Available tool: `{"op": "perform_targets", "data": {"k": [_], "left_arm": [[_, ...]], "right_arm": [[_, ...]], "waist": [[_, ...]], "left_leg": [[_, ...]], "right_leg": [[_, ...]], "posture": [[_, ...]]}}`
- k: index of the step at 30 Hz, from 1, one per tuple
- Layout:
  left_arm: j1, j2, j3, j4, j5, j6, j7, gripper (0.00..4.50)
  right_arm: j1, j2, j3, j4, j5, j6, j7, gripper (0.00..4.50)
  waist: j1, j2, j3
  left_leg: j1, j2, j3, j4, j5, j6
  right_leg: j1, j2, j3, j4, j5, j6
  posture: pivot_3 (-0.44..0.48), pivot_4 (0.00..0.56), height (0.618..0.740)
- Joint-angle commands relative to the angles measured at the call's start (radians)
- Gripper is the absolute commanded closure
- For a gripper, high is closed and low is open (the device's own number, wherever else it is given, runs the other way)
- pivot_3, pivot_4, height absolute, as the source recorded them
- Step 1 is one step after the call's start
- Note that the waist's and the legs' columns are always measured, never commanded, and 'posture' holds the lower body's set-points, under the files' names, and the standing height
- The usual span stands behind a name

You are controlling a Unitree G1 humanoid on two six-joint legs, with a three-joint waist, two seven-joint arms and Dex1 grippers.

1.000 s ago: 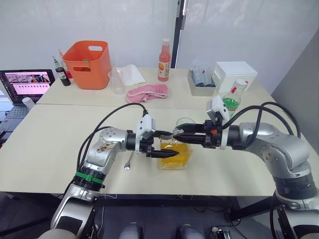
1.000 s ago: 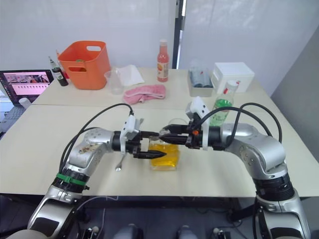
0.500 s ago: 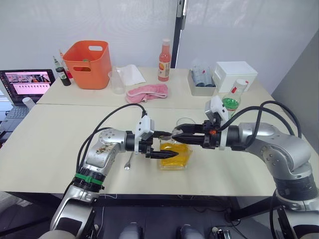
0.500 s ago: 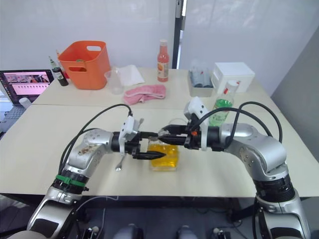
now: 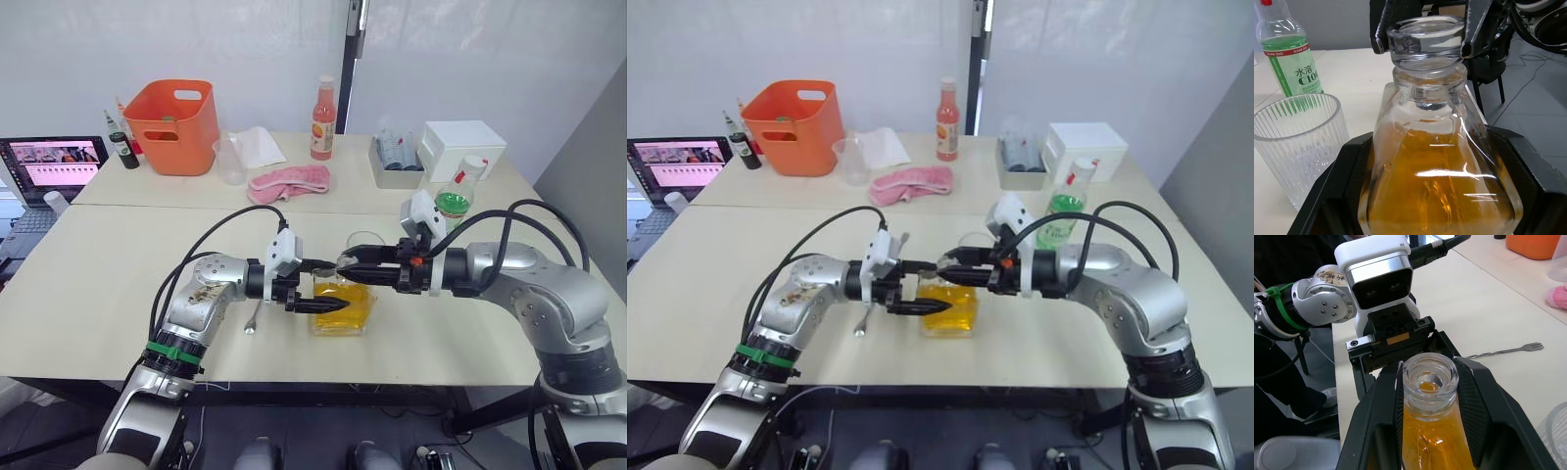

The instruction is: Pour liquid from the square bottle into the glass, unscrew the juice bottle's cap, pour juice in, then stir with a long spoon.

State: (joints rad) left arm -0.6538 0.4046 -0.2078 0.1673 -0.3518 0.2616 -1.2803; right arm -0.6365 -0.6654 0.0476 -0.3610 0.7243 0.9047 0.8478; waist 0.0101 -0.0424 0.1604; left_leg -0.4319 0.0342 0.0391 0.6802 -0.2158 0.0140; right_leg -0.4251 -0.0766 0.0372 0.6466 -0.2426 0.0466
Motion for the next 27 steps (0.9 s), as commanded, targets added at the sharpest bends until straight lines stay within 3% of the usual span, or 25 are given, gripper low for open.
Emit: {"op": "perform_targets", "data": {"k": [1, 7, 8, 14, 27], "left_arm": [[0.01, 0.006, -0.07, 0.024, 0.052, 0.001, -0.032, 1.67], [0.0, 0.003, -0.074, 0.036, 0.058, -0.007, -0.033, 1.67], [-0.001, 0.002, -0.074, 0.037, 0.058, -0.008, -0.033, 1.67], [-0.005, -0.002, -0.075, 0.04, 0.059, -0.01, -0.033, 1.67], [-0.015, -0.001, -0.072, 0.053, 0.062, -0.016, -0.034, 1.67]], "right_arm": [[-0.02, 0.003, -0.073, -0.062, -0.01, -0.102, -0.004, 3.47], [0.013, 0.01, -0.062, -0.065, -0.025, -0.117, -0.004, 3.47], [0.015, 0.012, -0.062, -0.066, -0.026, -0.118, -0.004, 2.4], [0.021, 0.015, -0.063, -0.066, -0.031, -0.131, -0.013, 0.42], [0.059, 0.018, -0.031, -0.048, -0.051, -0.145, 0.006, 0.37]], "waist": [[0.0, 0.0, 0.0], [0.0, 0.0, 0.0], [0.0, 0.0, 0.0], [0.002, 0.0, 0.0], [0.003, 0.0, 0.0]], "left_leg": [[0.0, 0.0, 0.0, 0.0, 0.0, 0.0], [0.001, 0.0, 0.0, 0.0, 0.0, 0.0], [0.001, 0.0, 0.0, 0.0, 0.0, 0.0], [0.002, 0.0, 0.0, 0.0, 0.0, 0.0], [0.002, 0.0, 0.0, 0.0, 0.0, 0.0]], "right_leg": [[0.0, 0.0, 0.0, 0.0, 0.0, 0.0], [0.001, 0.0, 0.0, 0.0, 0.0, 0.0], [0.001, 0.0, 0.0, 0.0, 0.0, 0.0], [0.003, 0.0, 0.0, 0.0, 0.0, 0.0], [0.003, 0.0, 0.0, 0.0, 0.0, 0.0]], "posture": [[0.0, 0.15, 0.715], [0.0, 0.15, 0.715], [0.0, 0.15, 0.715], [0.0, 0.15, 0.715], [0.0, 0.15, 0.715]]}}
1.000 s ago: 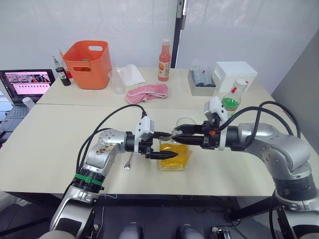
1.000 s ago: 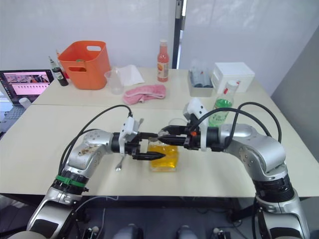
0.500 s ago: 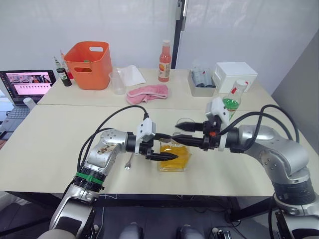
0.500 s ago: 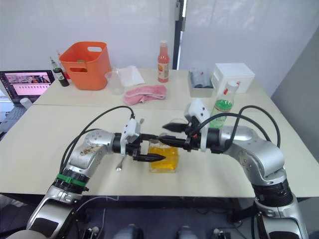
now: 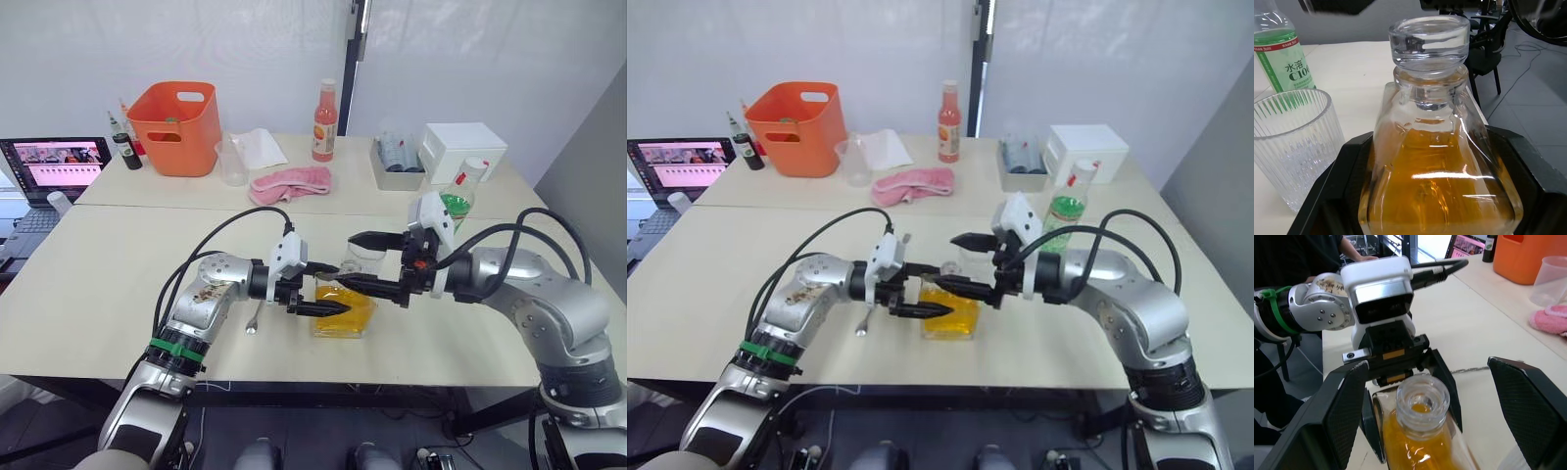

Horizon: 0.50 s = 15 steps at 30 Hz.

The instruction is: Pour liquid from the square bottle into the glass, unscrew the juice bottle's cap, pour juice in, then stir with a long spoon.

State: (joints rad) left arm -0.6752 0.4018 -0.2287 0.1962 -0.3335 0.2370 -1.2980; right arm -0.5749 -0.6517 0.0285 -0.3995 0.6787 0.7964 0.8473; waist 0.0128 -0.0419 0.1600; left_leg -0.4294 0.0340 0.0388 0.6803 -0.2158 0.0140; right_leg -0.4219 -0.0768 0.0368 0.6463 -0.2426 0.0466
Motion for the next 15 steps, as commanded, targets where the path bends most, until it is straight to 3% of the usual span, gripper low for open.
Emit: {"op": "perform_targets", "data": {"k": [1, 5, 13, 15], "left_arm": [[0.006, 0.002, -0.051, 0.025, 0.043, 0.008, -0.016, 1.67], [0.005, 0.003, -0.051, 0.025, 0.044, 0.009, -0.017, 1.67], [0.003, 0.006, -0.049, 0.023, 0.042, 0.01, -0.018, 1.67], [0.004, 0.008, -0.048, 0.024, 0.042, 0.01, -0.019, 1.67]], "right_arm": [[-0.002, 0.005, -0.012, -0.008, -0.006, -0.038, 0.007, 0.37], [0.001, 0.01, -0.018, -0.005, -0.004, -0.038, 0.008, 1.47], [0.009, 0.01, -0.015, -0.005, -0.008, -0.035, 0.009, 4.22], [0.009, 0.011, -0.015, -0.006, -0.007, -0.035, 0.008, 4.5]], "waist": [[0.0, 0.0, 0.0], [0.0, 0.0, 0.0], [0.0, 0.0, 0.0], [0.0, 0.0, 0.0]], "left_leg": [[0.0, 0.0, 0.0, 0.0, 0.0, 0.0], [0.0, 0.0, 0.0, 0.0, 0.0, 0.0], [0.001, 0.0, 0.0, 0.0, 0.0, 0.0], [0.001, 0.0, 0.0, 0.0, 0.0, 0.0]], "right_leg": [[0.0, 0.0, 0.0, 0.0, 0.0, 0.0], [0.0, 0.0, 0.0, 0.0, 0.0, 0.0], [0.001, 0.0, 0.0, 0.0, 0.0, 0.0], [0.001, 0.0, 0.0, 0.0, 0.0, 0.0]], "posture": [[0.0, 0.15, 0.715], [0.0, 0.15, 0.715], [0.0, 0.15, 0.715], [0.0, 0.15, 0.715]]}}
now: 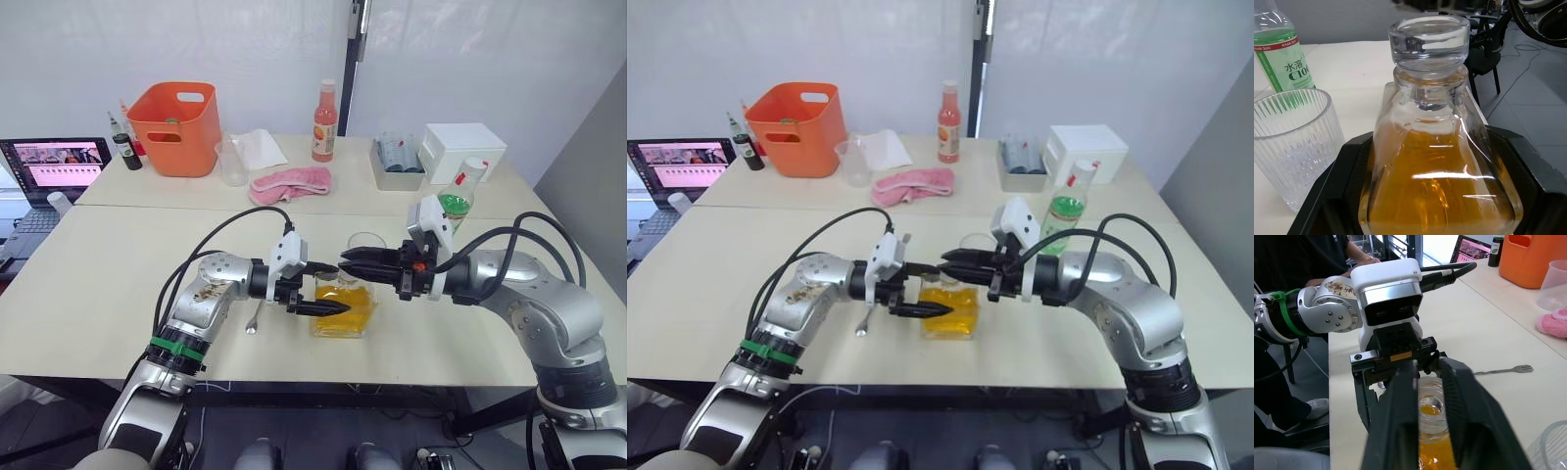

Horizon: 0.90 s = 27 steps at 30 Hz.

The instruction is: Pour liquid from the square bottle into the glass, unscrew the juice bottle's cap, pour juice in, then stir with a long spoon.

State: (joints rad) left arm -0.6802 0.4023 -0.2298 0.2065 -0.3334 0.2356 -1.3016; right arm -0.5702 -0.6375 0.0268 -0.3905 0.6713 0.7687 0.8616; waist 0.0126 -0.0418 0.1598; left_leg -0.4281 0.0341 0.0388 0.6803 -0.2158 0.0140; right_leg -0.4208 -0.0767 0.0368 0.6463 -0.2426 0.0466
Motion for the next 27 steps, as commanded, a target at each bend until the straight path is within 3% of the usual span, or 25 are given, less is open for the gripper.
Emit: {"op": "perform_targets", "data": {"k": [1, 4, 11, 27], "left_arm": [[0.009, 0.008, -0.047, 0.013, 0.042, 0.011, -0.016, 1.67], [0.013, 0.01, -0.047, 0.009, 0.042, 0.012, -0.016, 1.67], [0.013, 0.011, -0.049, 0.009, 0.044, 0.011, -0.017, 1.67], [0.01, 0.01, -0.052, 0.011, 0.047, 0.009, -0.015, 1.67]], "right_arm": [[0.003, -0.001, -0.014, -0.017, 0.005, -0.004, -0.008, 4.5], [0.0, 0.002, -0.018, -0.024, 0.016, 0.005, -0.015, 4.5], [-0.013, 0.013, -0.028, -0.037, 0.047, 0.023, -0.043, 2.34], [0.009, 0.013, 0.008, -0.046, 0.023, 0.025, -0.034, 2.33]], "waist": [[0.0, 0.0, 0.0], [0.0, 0.0, 0.0], [0.0, 0.0, 0.0], [0.0, 0.0, 0.0]], "left_leg": [[0.0, 0.0, 0.0, 0.0, 0.0, 0.0], [0.0, 0.0, 0.0, 0.0, 0.0, 0.0], [0.0, 0.0, 0.0, 0.0, 0.0, 0.0], [0.0, 0.0, 0.0, 0.0, 0.0, 0.0]], "right_leg": [[0.0, 0.0, 0.0, 0.0, 0.0, 0.0], [0.0, 0.0, 0.0, 0.0, 0.0, 0.0], [0.0, 0.0, 0.0, 0.0, 0.0, 0.0], [0.0, 0.0, 0.0, 0.0, 0.0, 0.0]], "posture": [[0.0, 0.15, 0.715], [0.0, 0.15, 0.715], [0.0, 0.15, 0.715], [0.0, 0.15, 0.715]]}}
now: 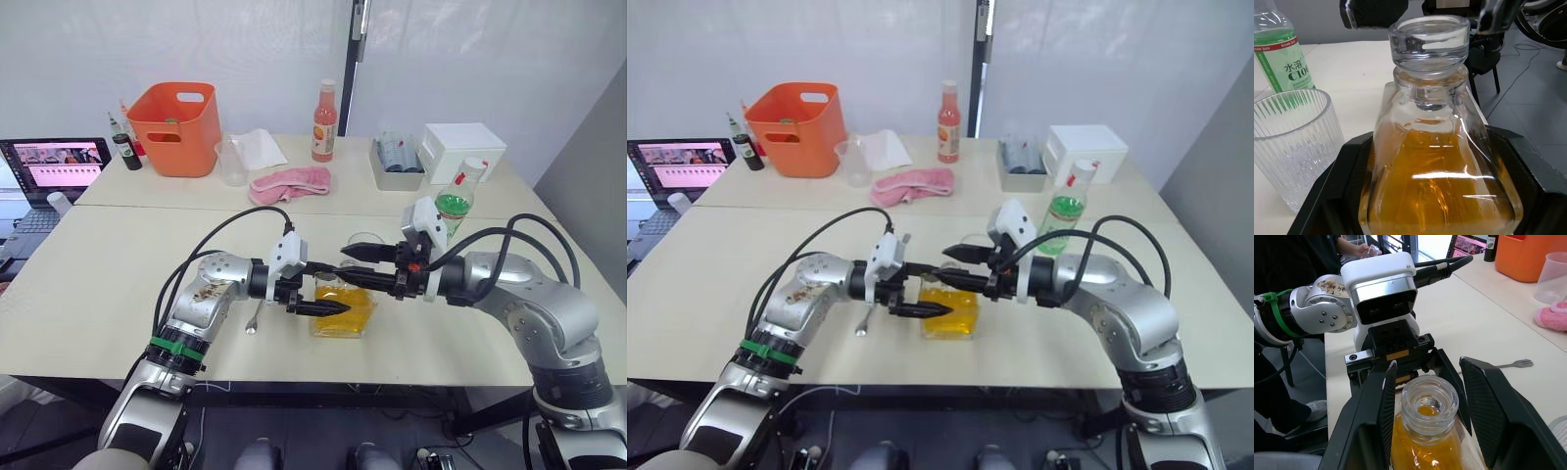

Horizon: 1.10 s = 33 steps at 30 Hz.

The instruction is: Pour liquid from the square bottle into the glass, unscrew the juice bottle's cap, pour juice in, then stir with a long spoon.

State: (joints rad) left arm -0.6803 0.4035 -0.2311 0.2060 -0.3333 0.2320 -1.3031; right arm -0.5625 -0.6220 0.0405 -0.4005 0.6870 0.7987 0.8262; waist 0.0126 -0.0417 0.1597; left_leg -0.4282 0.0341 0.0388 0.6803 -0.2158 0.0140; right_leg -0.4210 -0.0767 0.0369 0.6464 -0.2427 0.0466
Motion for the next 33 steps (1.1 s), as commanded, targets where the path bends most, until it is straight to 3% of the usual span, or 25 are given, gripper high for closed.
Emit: {"op": "perform_targets", "data": {"k": [1, 14, 18, 33], "left_arm": [[0.01, 0.009, -0.051, 0.012, 0.047, 0.012, -0.014, 1.67], [0.009, 0.011, -0.056, 0.017, 0.05, 0.007, -0.018, 1.67], [0.013, 0.016, -0.061, 0.018, 0.055, 0.001, -0.022, 1.67], [0.034, 0.023, -0.093, 0.025, 0.075, -0.017, -0.041, 1.67]], "right_arm": [[0.003, -0.002, -0.005, -0.036, 0.007, -0.005, 0.001, 2.33], [0.004, 0.007, -0.012, -0.042, 0.014, -0.014, -0.005, 2.33], [-0.002, 0.012, -0.021, -0.047, 0.022, -0.014, -0.013, 3.44], [-0.072, 0.047, -0.114, -0.072, 0.131, 0.025, -0.072, 3.45]], "waist": [[0.0, 0.0, 0.0], [0.0, 0.0, 0.0], [-0.001, 0.0, 0.0], [-0.003, 0.0, 0.0]], "left_leg": [[0.0, 0.0, 0.0, 0.0, 0.0, 0.0], [0.0, 0.0, 0.0, 0.0, 0.0, 0.0], [0.0, 0.0, 0.0, 0.0, 0.0, 0.0], [-0.001, 0.0, 0.0, 0.0, 0.0, 0.0]], "right_leg": [[0.0, 0.0, 0.0, 0.0, 0.0, 0.0], [0.0, 0.0, 0.0, 0.0, 0.0, 0.0], [0.0, 0.0, 0.0, 0.0, 0.0, 0.0], [-0.001, 0.0, 0.0, 0.0, 0.0, 0.0]], "posture": [[0.0, 0.15, 0.715], [0.0, 0.15, 0.715], [0.0, 0.15, 0.715], [0.0, 0.15, 0.715]]}}
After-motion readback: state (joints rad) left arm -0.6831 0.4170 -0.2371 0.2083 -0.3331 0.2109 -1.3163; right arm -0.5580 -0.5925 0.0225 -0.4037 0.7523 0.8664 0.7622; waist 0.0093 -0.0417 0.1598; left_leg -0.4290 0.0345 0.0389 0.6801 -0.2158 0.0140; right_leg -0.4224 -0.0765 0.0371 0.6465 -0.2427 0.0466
